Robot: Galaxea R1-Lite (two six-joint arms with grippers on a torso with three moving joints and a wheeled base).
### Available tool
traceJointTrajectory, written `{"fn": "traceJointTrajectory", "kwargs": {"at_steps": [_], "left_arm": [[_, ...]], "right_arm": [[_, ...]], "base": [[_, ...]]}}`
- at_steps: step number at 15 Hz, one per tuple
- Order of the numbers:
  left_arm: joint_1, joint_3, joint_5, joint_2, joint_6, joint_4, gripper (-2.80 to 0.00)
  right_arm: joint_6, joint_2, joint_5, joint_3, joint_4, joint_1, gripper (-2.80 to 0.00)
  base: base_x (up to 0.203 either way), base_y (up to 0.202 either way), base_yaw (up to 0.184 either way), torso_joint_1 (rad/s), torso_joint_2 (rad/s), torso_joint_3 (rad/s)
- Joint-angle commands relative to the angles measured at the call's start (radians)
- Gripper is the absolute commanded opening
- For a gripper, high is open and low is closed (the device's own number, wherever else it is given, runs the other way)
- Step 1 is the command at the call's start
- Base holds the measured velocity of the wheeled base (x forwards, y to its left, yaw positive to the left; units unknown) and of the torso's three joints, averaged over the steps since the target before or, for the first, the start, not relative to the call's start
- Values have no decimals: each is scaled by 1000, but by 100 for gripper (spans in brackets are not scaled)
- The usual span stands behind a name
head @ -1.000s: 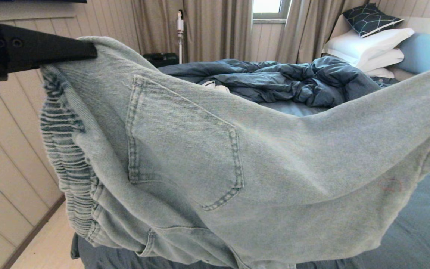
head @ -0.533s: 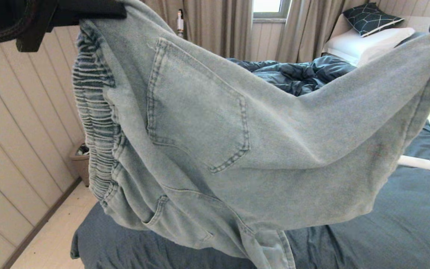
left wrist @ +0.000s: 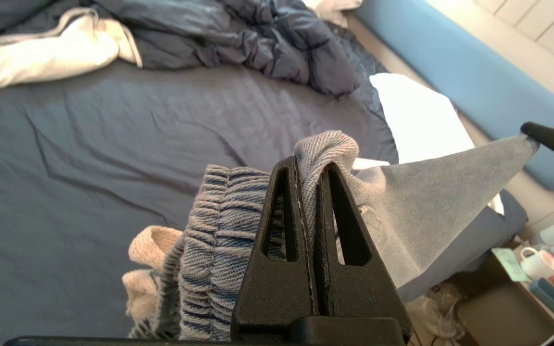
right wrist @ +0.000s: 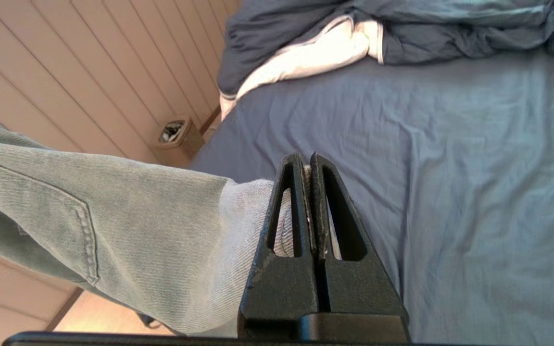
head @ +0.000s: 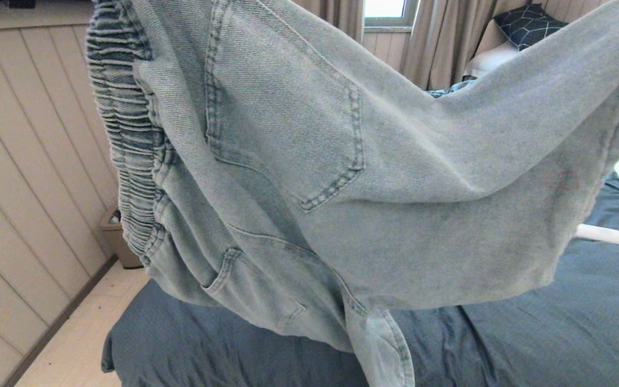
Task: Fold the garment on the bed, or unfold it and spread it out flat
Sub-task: Unford the blue shorts
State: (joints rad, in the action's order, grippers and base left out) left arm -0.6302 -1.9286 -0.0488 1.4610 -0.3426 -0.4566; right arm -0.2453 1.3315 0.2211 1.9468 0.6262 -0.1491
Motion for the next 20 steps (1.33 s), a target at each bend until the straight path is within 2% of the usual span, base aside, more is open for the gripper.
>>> {"fn": "traceJointTrajectory", "kwargs": {"at_steps": [1,14,18,20], "left_arm": [[-2,-5,0,-30,-3,-10,-280],[-6,-3,18,-179,6,-92,-280],[-6,-4,23,-137,9,-65,-280],[-5,-7,26,-63,8,-13,-280]], "right_arm": [[-1,-19,1,7,3,-4,-280],[-3,-126,4,6,56,-4,-280],[-3,-84,2,-4,53,9,-280],[-3,-32,-5,-2,46,27,-280]], "base": [[0,0,0,0,0,0],[0,0,0,0,0,0],[0,0,0,0,0,0],[0,0,0,0,0,0]]}}
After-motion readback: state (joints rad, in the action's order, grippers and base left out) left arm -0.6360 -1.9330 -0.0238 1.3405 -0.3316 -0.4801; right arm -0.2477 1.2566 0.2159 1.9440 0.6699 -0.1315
